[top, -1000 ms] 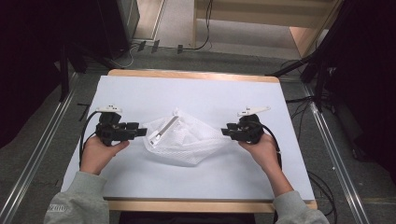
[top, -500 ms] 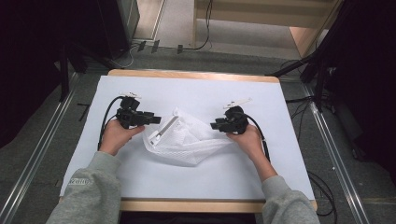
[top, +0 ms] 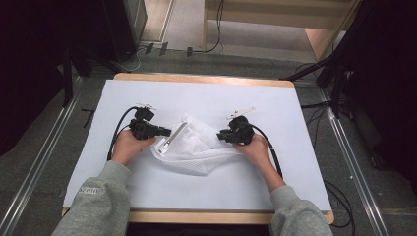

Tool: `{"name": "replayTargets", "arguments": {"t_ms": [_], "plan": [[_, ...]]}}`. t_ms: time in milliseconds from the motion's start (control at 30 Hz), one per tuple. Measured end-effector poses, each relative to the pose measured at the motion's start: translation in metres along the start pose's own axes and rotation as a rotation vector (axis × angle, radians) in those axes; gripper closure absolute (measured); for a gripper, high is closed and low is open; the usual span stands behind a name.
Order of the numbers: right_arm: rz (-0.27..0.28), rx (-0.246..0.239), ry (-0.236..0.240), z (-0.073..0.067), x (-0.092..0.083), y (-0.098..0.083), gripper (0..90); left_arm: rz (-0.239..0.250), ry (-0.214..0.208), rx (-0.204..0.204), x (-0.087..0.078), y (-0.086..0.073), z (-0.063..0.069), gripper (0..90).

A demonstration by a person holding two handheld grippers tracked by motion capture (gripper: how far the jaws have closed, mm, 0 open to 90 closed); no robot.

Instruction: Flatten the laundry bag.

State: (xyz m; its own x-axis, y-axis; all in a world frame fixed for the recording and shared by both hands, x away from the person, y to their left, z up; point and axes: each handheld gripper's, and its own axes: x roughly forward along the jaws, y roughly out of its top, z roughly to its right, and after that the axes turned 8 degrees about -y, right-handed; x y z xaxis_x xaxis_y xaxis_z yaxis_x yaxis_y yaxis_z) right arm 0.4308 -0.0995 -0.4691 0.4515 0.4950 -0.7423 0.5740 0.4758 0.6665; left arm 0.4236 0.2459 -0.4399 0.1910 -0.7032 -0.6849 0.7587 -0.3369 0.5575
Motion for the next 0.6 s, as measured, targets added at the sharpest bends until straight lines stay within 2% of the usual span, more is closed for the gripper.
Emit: {"name": "replayTargets", "arguments": {"t_ms": [33, 67, 100, 233, 300, 333, 367, 400, 433, 467, 533, 600], "plan": [[-0.002, -0.001, -0.013, -0.001, 0.0, 0.0, 82.7, 0.0, 0.0, 0.001, 0.0, 0.0, 0.0, 87.0], [-0.002, -0.001, -0.013, -0.001, 0.0, 0.0, 82.7, 0.002, -0.002, 0.004, 0.0, 0.0, 0.001, 87.0], [0.002, -0.012, -0.039, -0.003, 0.0, -0.001, 90.0, 0.006, -0.003, 0.005, -0.001, 0.0, 0.001, 89.9], [-0.003, -0.014, -0.055, -0.003, -0.002, 0.001, 90.0, 0.045, 0.002, 0.015, -0.01, 0.0, 0.002, 90.0], [0.008, -0.002, -0.064, -0.001, -0.005, 0.001, 90.0, 0.08, 0.009, 0.007, -0.017, 0.0, 0.002, 90.0], [0.008, -0.002, -0.064, -0.001, -0.005, 0.001, 90.0, 0.08, 0.009, 0.007, -0.017, 0.0, 0.002, 90.0], [0.026, 0.014, -0.085, 0.005, -0.011, 0.001, 90.0, 0.091, 0.013, 0.005, -0.019, 0.0, 0.002, 90.0], [0.026, 0.014, -0.085, 0.005, -0.011, 0.001, 90.0, 0.113, 0.018, 0.006, -0.024, 0.0, 0.001, 90.0], [0.045, 0.041, -0.096, 0.012, -0.017, 0.001, 90.0, 0.148, 0.027, -0.003, -0.032, -0.001, 0.001, 90.0], [0.045, 0.041, -0.096, 0.012, -0.017, 0.001, 90.0, 0.148, 0.027, -0.003, -0.032, -0.001, 0.001, 90.0], [0.077, 0.082, -0.123, 0.023, -0.027, -0.001, 90.0, 0.19, 0.039, -0.008, -0.042, -0.002, -0.001, 90.0], [0.088, 0.101, -0.142, 0.03, -0.033, -0.002, 90.0, 0.202, 0.041, -0.009, -0.045, -0.003, -0.002, 90.0]]}}
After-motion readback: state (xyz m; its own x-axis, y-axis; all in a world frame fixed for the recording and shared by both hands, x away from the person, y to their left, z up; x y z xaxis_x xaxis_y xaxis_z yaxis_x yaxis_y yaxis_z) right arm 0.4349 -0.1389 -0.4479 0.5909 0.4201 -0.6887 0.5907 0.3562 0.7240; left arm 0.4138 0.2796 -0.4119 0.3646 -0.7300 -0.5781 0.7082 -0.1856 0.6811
